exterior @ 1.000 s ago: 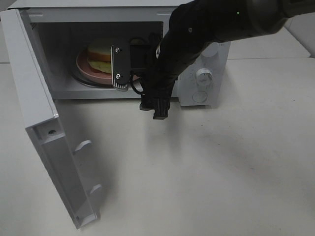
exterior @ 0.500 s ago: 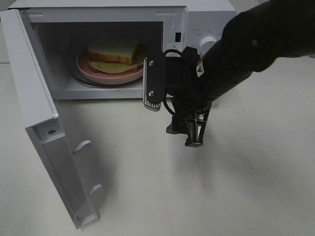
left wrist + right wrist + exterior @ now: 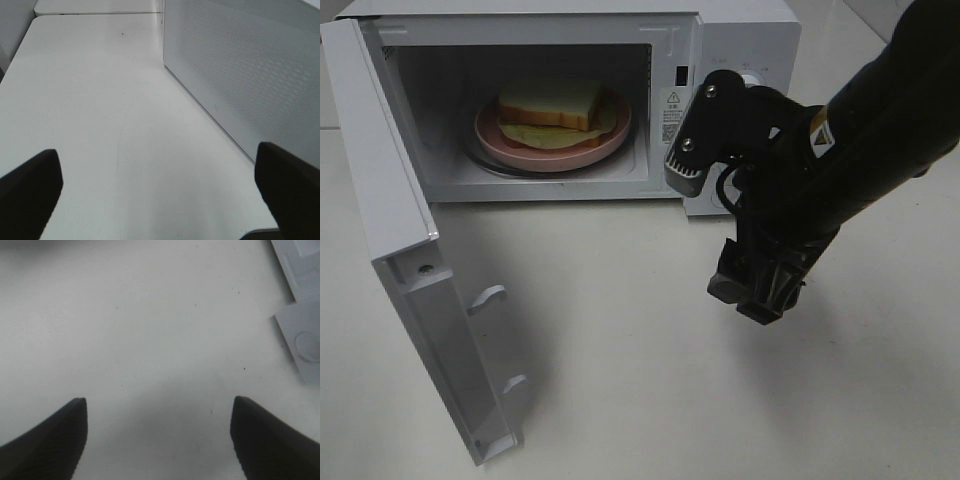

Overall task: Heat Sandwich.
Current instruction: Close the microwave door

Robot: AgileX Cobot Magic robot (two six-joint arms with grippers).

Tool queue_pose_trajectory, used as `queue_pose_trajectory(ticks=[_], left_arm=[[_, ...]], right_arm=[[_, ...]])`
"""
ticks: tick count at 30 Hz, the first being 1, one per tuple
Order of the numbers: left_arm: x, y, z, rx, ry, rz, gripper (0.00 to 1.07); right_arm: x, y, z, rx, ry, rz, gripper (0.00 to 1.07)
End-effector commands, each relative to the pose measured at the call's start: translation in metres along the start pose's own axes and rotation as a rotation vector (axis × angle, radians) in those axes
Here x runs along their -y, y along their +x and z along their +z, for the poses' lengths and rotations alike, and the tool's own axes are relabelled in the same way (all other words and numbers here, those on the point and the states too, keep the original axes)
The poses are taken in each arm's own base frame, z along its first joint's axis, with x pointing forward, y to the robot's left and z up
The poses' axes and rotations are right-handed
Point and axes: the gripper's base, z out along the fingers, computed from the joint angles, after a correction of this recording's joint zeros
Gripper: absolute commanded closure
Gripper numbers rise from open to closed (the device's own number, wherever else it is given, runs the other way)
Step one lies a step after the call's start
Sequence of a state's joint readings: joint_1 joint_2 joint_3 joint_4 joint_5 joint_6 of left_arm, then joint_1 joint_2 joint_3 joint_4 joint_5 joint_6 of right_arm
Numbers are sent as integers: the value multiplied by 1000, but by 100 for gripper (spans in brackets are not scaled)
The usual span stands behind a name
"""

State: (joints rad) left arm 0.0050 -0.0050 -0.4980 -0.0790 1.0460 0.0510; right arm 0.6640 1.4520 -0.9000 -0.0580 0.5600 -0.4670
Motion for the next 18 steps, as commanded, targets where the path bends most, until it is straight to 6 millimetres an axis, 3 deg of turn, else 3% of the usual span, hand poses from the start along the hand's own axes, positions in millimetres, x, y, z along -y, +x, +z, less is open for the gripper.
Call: queue_pose_trajectory(ticks=[1, 10, 16, 18], left_arm=[[0, 2, -3, 32, -1, -6, 1], [0, 2, -3, 32, -1, -6, 1], [0, 2, -3, 32, -1, -6, 1], [0, 2, -3, 32, -1, -6, 1]], right_arm=[[-3, 5, -10, -26, -13, 87, 31], [-12, 26, -53, -116, -30, 369, 31], [-19, 41, -74, -183, -41, 443, 31], [-24, 48, -89, -182, -50, 467, 31]])
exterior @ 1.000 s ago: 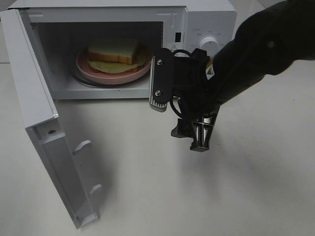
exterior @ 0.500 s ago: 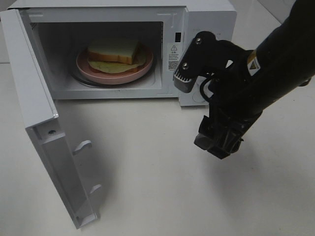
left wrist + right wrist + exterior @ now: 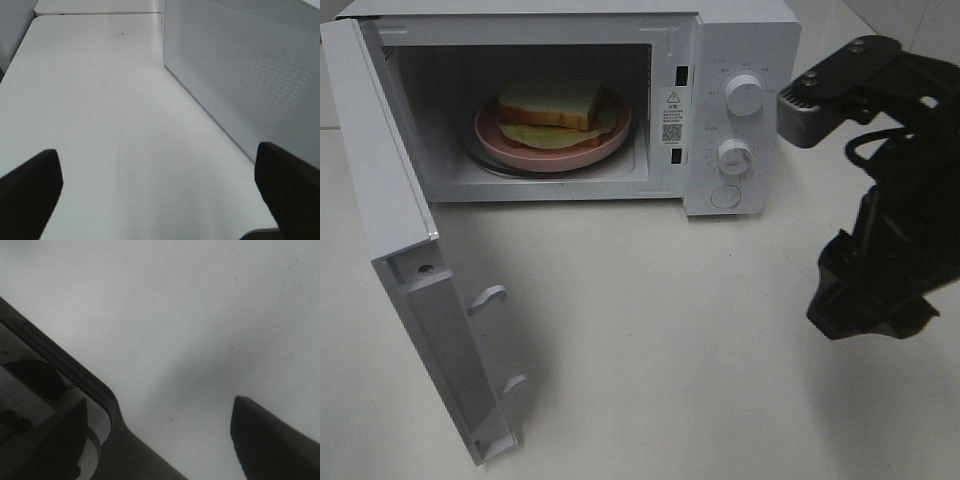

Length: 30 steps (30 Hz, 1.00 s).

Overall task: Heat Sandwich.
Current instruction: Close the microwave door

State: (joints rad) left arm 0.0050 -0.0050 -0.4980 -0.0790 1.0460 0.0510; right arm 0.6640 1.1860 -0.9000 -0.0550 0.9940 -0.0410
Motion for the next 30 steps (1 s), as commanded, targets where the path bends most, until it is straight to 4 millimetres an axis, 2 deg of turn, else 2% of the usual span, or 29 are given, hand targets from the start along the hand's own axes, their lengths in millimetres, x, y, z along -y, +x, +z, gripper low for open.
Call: queue_pose_trajectory(ticks=[1, 3, 5, 6, 10, 11, 13, 16, 18, 20, 23, 25, 27, 29, 30], left_arm=[[0, 2, -3, 32, -1, -6, 1], [0, 2, -3, 32, -1, -6, 1], [0, 2, -3, 32, -1, -6, 1], [0, 2, -3, 32, -1, -6, 1], [0, 2, -3, 32, -1, -6, 1], [0, 2, -3, 32, -1, -6, 1], [0, 2, -3, 32, -1, -6, 1], [0, 2, -3, 32, -1, -6, 1], [0, 2, -3, 32, -1, -6, 1], [0, 2, -3, 32, -1, -6, 1], [0, 2, -3, 32, -1, -6, 1], [0, 2, -3, 32, -1, -6, 1], [0, 2, -3, 32, -1, -6, 1], [0, 2, -3, 32, -1, -6, 1], [0, 2, -3, 32, -1, -6, 1]], right_arm=[[-2, 16, -16, -15, -14, 32, 31], [-2, 20, -20, -13, -14, 35, 31], [-2, 32, -36, 23, -12, 51, 31], [-2, 32, -36, 23, -12, 51, 31], [-2, 60, -66, 130, -7, 68, 31], [-2, 60, -66, 130, -7, 68, 31], [-2, 76, -80, 199, -5, 91, 31], [-2, 86, -89, 249, -4, 116, 31], [0, 102, -101, 328, 5, 166, 31], [1, 107, -103, 343, 13, 191, 31], [4, 130, -110, 414, 64, 284, 31], [3, 137, -108, 423, 76, 302, 31], [1, 154, -101, 445, 109, 355, 31], [0, 160, -98, 452, 121, 373, 31], [-2, 169, -92, 465, 143, 408, 31]])
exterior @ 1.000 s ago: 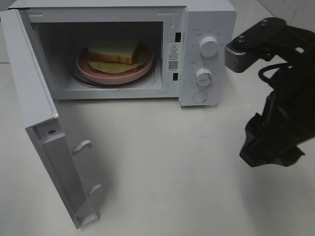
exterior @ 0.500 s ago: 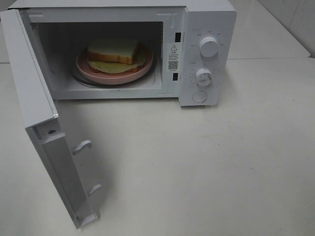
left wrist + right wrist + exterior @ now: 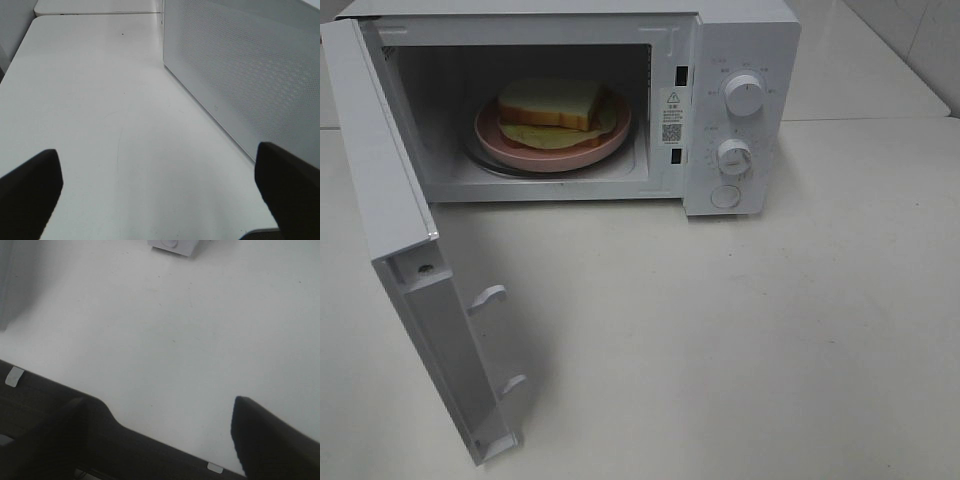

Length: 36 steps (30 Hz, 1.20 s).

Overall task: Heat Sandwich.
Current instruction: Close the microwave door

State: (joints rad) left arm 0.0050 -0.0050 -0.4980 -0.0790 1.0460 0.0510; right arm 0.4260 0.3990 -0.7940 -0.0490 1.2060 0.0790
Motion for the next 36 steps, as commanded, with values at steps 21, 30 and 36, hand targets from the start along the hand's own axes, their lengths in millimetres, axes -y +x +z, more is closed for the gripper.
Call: queue_pose_trajectory(ticks=[21, 30, 36], left_arm=[[0, 2, -3, 32, -1, -6, 1], [0, 2, -2, 28, -1, -6, 1], [0, 2, -2, 27, 0, -7, 1]], right_arm=[[-2, 73, 14, 246, 219, 231, 31], [-2, 75, 19, 315, 246, 232, 31], [-2, 75, 19, 315, 246, 232, 31]])
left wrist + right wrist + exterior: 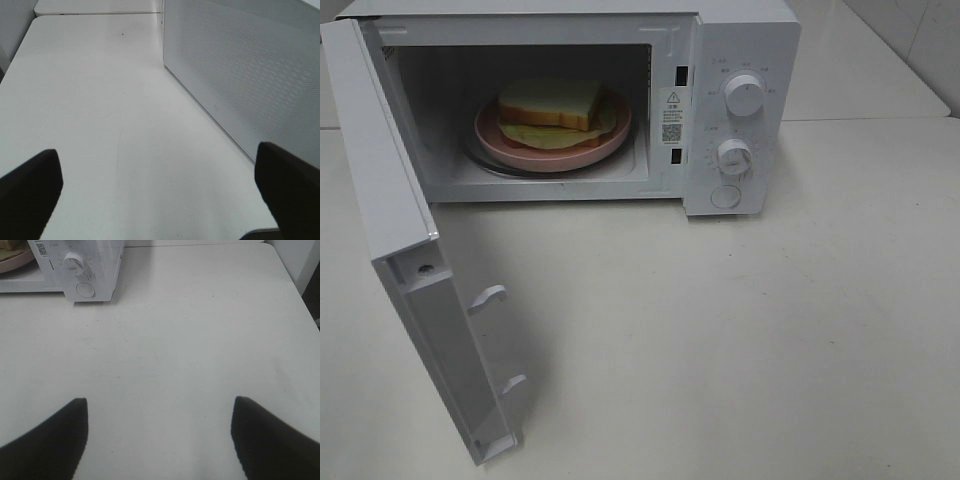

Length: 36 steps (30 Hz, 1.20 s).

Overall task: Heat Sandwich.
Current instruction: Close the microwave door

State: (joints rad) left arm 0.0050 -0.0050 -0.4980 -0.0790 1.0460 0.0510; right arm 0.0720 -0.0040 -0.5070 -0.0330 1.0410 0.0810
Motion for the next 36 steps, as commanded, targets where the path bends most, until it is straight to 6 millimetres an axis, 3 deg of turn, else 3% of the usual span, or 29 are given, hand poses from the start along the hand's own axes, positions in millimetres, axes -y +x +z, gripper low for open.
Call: queue_pose_trajectory(ticks=[1, 36], left_arm=[[0, 2, -2, 27, 0, -7, 1], [0, 2, -2, 27, 0, -7, 1]], right_arm=[[0, 2, -3, 30, 2, -1, 31], [0, 2, -3, 30, 3, 0, 31]])
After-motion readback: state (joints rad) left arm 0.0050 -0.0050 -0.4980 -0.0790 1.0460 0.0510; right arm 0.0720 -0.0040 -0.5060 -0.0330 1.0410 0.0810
